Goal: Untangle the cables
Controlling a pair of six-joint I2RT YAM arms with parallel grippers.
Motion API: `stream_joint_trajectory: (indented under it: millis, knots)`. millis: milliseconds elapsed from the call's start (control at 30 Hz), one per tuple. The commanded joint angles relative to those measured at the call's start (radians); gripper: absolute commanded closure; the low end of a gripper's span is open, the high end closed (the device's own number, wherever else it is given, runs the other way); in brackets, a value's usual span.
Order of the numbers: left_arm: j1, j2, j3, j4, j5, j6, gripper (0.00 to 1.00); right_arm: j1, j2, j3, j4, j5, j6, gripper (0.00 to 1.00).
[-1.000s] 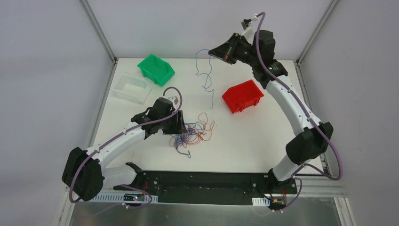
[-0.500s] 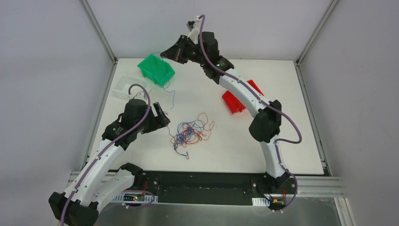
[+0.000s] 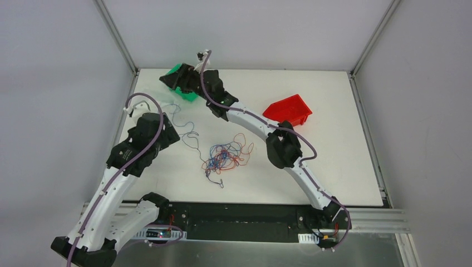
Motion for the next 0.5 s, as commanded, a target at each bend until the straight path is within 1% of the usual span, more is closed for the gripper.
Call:
stream_joint_trajectory:
  millis: [0,100,200,300,367,467]
  knots:
    - [0.01,0.015,0.074,-0.054,-0.162,0.071,0.2,-0.005,-0.143,-0.182,0.171,0.034,-0.004,0.14]
    - [0.009,0.043,0.097,-0.055,-0.167,0.106,0.19,-0.013,-0.291,-0.398,0.187,0.051,-0.034,0.14]
    - [0.01,0.1,0.126,-0.052,-0.142,0.13,0.18,-0.041,-0.446,-0.593,0.153,0.059,-0.047,0.15]
    - [0.01,0.183,0.159,-0.053,-0.073,0.17,0.15,-0.073,-0.598,-0.763,0.043,0.073,-0.073,0.17]
    - [0.01,0.256,0.184,-0.051,-0.008,0.201,0.11,-0.088,-0.71,-0.855,-0.063,0.098,-0.109,0.17]
    - [0.01,0.342,0.215,-0.052,0.047,0.184,0.07,-0.091,-0.823,-0.985,-0.233,0.122,-0.161,0.16]
